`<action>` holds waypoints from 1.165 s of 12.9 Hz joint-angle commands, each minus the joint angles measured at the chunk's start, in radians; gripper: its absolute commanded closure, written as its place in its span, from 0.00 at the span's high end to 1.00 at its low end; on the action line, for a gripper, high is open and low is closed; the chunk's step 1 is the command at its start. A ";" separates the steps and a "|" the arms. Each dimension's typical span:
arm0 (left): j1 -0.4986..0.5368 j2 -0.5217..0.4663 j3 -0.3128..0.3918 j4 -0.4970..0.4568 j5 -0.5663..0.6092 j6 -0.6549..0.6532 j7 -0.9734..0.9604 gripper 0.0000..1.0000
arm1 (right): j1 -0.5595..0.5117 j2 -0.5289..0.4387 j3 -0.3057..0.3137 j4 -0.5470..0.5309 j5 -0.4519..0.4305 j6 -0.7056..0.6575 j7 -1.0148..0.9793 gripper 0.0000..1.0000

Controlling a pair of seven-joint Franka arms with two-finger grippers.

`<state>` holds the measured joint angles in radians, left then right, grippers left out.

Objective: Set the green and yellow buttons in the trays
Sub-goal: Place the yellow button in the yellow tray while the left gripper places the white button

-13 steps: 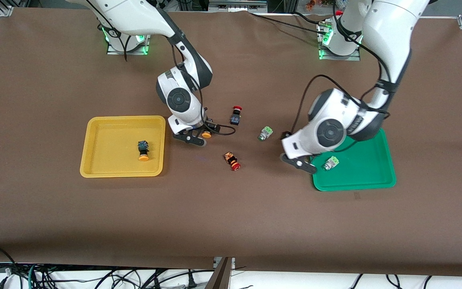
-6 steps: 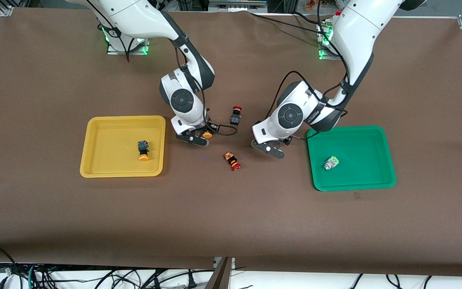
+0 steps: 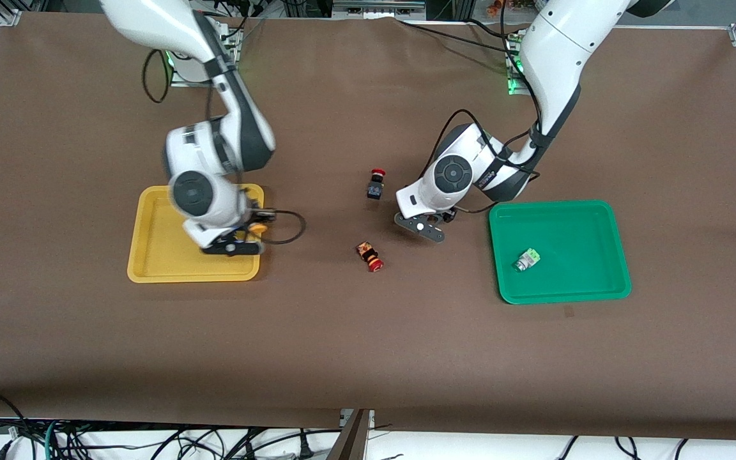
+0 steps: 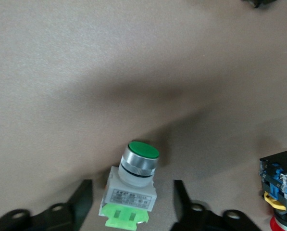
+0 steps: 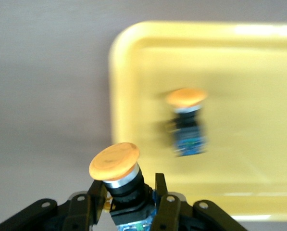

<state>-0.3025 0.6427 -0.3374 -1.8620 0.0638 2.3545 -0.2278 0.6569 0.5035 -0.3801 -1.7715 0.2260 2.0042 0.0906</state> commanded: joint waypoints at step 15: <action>0.473 -0.046 0.012 0.106 0.286 -0.321 0.574 0.08 | -0.034 -0.216 -0.019 0.030 -0.013 -0.111 0.017 0.99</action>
<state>0.1474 0.5690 -0.3103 -1.7115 0.3163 1.9487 0.3257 0.6142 0.3678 -0.3963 -1.7271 0.2290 1.9532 0.0636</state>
